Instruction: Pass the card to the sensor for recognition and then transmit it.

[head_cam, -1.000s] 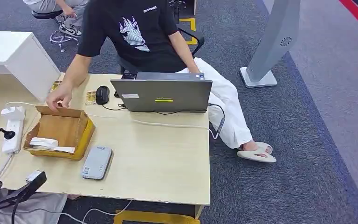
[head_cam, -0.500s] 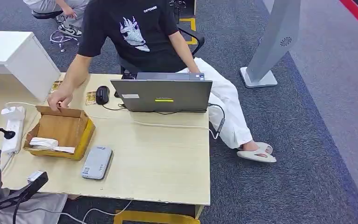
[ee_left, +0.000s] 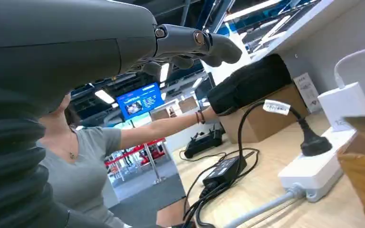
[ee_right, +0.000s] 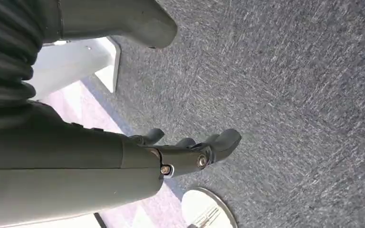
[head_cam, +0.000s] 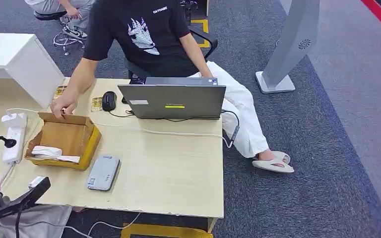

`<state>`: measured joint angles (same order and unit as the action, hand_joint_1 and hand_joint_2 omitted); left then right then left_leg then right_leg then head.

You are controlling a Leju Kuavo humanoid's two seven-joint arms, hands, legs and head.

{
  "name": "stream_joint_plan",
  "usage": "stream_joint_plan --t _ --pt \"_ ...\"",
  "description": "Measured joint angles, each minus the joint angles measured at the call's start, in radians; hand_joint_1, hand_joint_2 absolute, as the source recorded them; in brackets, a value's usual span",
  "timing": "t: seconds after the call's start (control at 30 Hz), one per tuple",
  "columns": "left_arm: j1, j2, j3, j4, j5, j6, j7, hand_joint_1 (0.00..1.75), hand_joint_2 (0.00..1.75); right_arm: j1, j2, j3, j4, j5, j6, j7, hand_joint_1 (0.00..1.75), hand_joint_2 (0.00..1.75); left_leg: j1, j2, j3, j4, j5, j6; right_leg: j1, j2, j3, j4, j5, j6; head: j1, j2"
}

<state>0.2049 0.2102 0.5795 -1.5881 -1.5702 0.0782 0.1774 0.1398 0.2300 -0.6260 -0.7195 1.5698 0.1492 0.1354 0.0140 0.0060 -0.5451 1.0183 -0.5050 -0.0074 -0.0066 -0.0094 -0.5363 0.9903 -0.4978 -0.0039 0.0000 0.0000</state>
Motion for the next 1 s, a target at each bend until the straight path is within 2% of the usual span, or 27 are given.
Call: stream_joint_plan --t 0.13,0.5,0.7,0.8,0.93,1.0 --pt "-0.021 -0.014 0.005 -0.005 0.0 0.008 -0.016 0.0 1.75 0.0 0.0 0.001 -0.002 0.0 0.006 0.004 0.0 1.75 0.0 0.0 0.0 0.0 0.0 0.0 0.0 0.0 0.0 0.0 0.0 0.0 0.0 0.0" --pt "-0.095 -0.067 0.056 -0.033 0.0 0.029 -0.118 0.0 1.75 -0.001 -0.002 0.007 -0.002 0.0 -0.007 -0.013 0.0 1.75 0.0 0.0 0.0 0.0 0.0 0.0 0.0 0.0 0.0 0.0 0.0 0.0 0.0 0.0" --pt "-0.156 -0.086 0.088 -0.064 0.002 0.026 -0.103 0.0 1.75 -0.003 -0.002 0.01 0.004 0.0 -0.016 -0.032 0.0 1.75 0.0 0.0 0.0 0.0 0.0 0.0 0.0 -0.001 0.0 0.0 0.0 0.0 0.0 0.0" --pt "-0.179 -0.085 0.09 -0.079 0.002 0.021 -0.043 0.0 1.75 -0.017 -0.005 0.01 0.026 0.0 -0.019 -0.035 0.0 1.75 0.0 0.0 0.0 0.0 0.0 0.0 0.0 0.0 0.0 0.0 0.0 0.0 0.0 0.0" --pt "-0.21 -0.09 0.103 -0.097 0.001 0.011 -0.057 0.0 1.75 -0.039 -0.01 0.01 0.058 0.0 -0.028 -0.035 0.0 1.75 0.0 0.0 0.0 0.0 0.0 0.0 0.0 0.0 0.0 0.0 0.0 0.0 0.0 0.0" --pt "-0.211 -0.083 0.105 -0.107 0.001 0.007 -0.027 0.0 1.75 -0.048 -0.011 0.01 0.072 0.0 -0.028 -0.035 0.0 1.75 0.0 0.001 0.0 0.0 0.0 0.0 0.0 0.001 0.0 0.0 0.0 0.0 0.0 0.0"
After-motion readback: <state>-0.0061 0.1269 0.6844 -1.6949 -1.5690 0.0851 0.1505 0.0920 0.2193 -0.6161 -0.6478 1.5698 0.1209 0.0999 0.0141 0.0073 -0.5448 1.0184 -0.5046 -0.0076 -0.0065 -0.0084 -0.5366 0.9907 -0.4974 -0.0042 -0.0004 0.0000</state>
